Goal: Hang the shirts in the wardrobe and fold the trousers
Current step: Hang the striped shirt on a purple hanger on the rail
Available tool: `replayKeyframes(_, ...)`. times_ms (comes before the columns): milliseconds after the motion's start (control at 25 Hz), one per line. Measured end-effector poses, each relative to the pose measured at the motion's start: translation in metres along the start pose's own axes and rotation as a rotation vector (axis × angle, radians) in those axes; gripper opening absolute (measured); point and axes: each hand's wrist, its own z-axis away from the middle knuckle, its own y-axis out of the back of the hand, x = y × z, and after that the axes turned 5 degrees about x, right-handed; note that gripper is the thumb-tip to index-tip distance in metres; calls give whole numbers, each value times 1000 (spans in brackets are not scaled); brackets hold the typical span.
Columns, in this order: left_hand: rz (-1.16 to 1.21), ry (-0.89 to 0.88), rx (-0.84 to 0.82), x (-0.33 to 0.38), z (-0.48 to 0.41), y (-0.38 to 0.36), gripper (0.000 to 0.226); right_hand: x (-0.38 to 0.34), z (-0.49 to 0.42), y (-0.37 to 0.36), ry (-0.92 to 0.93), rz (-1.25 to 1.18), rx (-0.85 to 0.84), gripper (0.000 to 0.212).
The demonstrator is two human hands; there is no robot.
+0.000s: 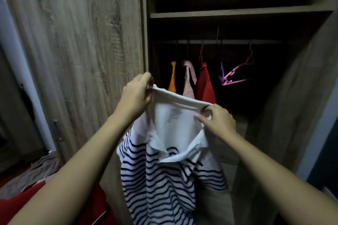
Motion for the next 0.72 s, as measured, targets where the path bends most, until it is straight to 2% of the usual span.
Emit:
replayKeyframes(40, -60, -52, -39, -3, 10, -6, 17, 0, -6, 0, -60, -52, 65, 24)
replayKeyframes(120, -202, -231, -208, -20, 52, -23, 23, -1, -15, 9, -73, 30, 50, 21)
replayKeyframes(200, -331, -446, -361, -50, 92, -39, 36, -2, -15, 22, -3, 181, -89, 33)
replayKeyframes(240, -359, -437, -371, -62, 98, -43, 42, -4, -12, 27, 35, 272, -164, 39)
replayKeyframes(320, -353, -209, -300, -70, 88, -46, 47, -7, -8, 31, 95, 385, -287, 51)
replayKeyframes(400, -315, 73, -261, -54, 73, -48, 49, -9, -4, 30, 146, 356, -364, 59)
replayKeyframes(480, -236, 219, -389, -39, 72, -56, 63, -3, -9, 34, 141, 295, -368, 57)
replayKeyframes(520, -203, 263, -481, -34, 74, -57, 61, 1, -12, 39, 114, 297, -379, 52)
replayKeyframes(560, -181, 314, -515, -33, 72, -55, 49, 7, -15, 46, 77, 315, -397, 47)
replayKeyframes(640, -205, 405, -401, -35, 62, -47, 21, 22, -17, 60, 10, 323, -393, 29)
replayKeyframes(720, -292, 401, -307, -37, 52, -45, 18, 34, -15, 67, -39, 284, -301, 16)
